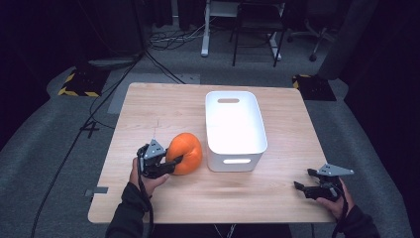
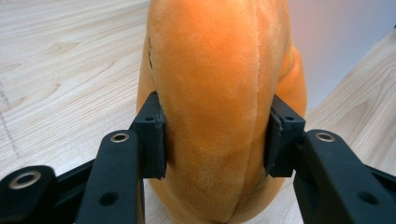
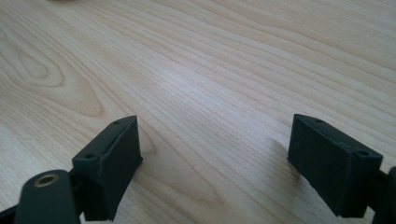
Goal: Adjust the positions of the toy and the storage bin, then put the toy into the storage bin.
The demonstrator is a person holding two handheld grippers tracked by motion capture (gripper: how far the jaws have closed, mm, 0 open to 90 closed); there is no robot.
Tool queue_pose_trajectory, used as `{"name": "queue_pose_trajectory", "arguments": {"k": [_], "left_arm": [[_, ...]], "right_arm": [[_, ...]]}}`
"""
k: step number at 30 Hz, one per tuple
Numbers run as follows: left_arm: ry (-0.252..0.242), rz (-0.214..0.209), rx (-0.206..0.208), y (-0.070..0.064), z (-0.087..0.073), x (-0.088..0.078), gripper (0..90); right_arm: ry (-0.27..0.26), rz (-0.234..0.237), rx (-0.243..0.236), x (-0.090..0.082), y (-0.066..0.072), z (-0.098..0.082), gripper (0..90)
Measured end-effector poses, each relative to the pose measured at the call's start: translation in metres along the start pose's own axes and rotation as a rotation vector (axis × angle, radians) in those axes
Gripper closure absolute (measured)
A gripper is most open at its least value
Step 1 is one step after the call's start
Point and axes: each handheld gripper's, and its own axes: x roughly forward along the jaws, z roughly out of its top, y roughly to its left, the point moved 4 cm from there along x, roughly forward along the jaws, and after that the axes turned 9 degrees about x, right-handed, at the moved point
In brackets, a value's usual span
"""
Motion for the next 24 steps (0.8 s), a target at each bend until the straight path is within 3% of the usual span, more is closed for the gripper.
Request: {"name": "queue_pose_trajectory", "arguments": {"k": [24], "left_arm": [[-0.043,0.033,0.021,0.0022,0.0055,0.0089,56.4]], "right_arm": [[0.001,0.002,0.003,0.0005,0.0001,0.0004,16.9]]}}
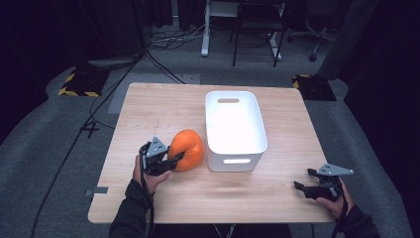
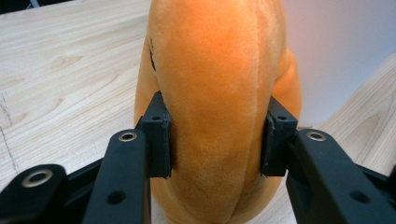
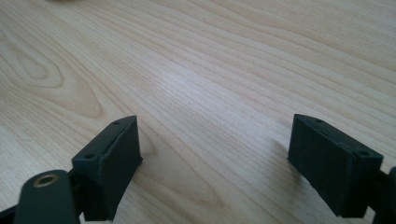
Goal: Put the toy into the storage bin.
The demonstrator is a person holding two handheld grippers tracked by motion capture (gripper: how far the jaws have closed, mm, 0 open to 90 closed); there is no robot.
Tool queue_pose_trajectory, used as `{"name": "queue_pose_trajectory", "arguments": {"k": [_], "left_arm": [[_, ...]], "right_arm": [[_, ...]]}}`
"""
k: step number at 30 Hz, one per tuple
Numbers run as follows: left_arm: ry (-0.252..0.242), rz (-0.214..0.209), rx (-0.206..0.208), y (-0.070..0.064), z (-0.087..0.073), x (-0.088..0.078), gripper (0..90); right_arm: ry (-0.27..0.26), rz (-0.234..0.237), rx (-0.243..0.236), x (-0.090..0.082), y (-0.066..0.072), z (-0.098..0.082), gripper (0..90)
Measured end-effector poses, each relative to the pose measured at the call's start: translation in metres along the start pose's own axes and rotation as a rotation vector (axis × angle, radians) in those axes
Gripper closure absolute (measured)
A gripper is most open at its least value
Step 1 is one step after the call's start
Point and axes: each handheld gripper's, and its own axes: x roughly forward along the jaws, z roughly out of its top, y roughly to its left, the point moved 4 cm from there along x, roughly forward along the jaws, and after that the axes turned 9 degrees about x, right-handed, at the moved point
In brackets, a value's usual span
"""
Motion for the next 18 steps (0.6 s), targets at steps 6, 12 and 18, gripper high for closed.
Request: {"name": "queue_pose_trajectory", "arguments": {"k": [6,12,18], "left_arm": [[-0.005,0.021,0.003,0.001,0.005,0.002,57.0],[-0.017,0.04,-0.004,0.004,0.01,-0.004,57.3],[-0.047,0.067,0.001,0.01,0.018,-0.009,57.5]], "right_arm": [[0.001,-0.001,-0.002,0.0,0.0,0.0,16.9],[0.0,-0.003,-0.005,0.0,0.0,0.0,16.9],[-0.001,-0.002,-0.003,0.0,0.0,0.0,16.9]]}}
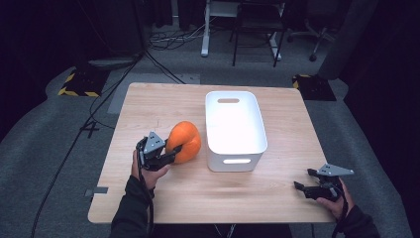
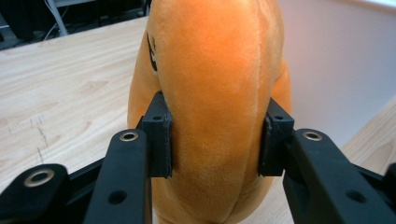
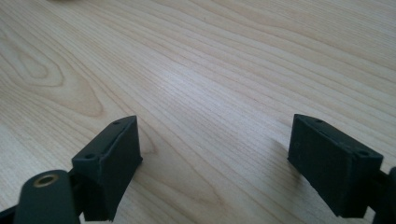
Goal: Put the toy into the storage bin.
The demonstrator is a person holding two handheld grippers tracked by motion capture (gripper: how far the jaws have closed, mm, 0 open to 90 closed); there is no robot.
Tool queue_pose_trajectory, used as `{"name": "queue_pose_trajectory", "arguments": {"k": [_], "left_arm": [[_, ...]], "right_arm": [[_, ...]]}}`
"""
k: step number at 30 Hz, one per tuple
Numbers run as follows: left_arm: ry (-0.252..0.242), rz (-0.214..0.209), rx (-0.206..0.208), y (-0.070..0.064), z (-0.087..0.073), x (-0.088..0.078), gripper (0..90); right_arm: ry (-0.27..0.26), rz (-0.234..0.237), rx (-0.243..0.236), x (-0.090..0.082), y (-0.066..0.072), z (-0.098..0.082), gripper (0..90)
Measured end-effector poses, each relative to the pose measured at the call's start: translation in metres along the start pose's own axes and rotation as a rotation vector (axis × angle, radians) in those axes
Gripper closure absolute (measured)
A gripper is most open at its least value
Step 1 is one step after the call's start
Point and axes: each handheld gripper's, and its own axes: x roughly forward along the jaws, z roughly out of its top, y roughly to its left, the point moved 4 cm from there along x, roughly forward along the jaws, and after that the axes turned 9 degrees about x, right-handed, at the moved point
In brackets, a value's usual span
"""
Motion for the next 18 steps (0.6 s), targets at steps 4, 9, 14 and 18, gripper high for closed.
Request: {"name": "queue_pose_trajectory", "arguments": {"k": [4,9,14,18], "left_arm": [[-0.005,0.007,0.003,0.002,0.005,-0.001,57.5],[-0.017,0.024,0.009,0.005,0.018,-0.002,57.4],[-0.026,0.029,0.021,0.006,0.03,-0.002,57.4],[-0.032,0.032,0.02,0.008,0.034,-0.001,57.4]], "right_arm": [[0.0,0.0,0.0,0.0,0.0,0.0,16.9],[0.0,0.0,0.0,0.0,0.0,0.0,16.9],[0.0,0.0,-0.001,0.0,0.0,0.0,16.9],[0.0,0.0,0.0,0.0,0.0,0.0,16.9]]}}
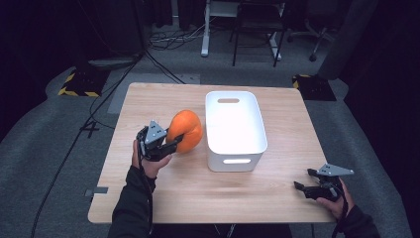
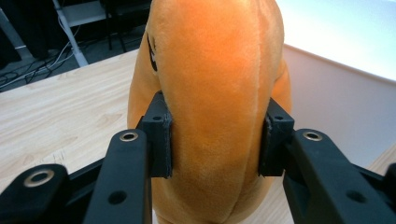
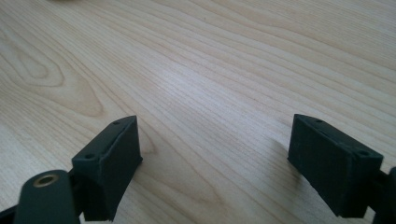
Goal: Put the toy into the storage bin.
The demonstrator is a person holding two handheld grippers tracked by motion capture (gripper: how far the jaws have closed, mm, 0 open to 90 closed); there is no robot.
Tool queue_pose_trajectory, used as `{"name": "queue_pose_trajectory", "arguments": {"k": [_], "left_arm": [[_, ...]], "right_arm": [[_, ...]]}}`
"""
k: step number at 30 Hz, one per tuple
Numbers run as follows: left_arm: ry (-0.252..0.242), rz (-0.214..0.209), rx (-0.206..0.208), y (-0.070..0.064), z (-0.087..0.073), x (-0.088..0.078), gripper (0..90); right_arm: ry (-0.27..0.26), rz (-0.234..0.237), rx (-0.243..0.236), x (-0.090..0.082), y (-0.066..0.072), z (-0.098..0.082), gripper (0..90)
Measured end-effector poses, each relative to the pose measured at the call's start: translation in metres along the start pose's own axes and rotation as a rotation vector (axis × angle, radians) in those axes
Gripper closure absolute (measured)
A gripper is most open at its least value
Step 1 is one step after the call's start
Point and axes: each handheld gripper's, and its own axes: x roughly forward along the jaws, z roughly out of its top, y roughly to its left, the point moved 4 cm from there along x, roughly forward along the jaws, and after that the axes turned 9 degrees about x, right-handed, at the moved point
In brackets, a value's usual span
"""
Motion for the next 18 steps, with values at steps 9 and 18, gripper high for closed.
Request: {"name": "queue_pose_trajectory", "arguments": {"k": [9,18], "left_arm": [[-0.019,0.012,0.004,0.005,0.013,-0.001,57.4],[-0.027,0.013,0.024,0.008,0.026,-0.006,57.3]], "right_arm": [[0.0,0.0,0.0,0.0,0.0,0.0,16.9],[0.0,0.0,-0.001,0.0,0.0,0.0,16.9]]}}
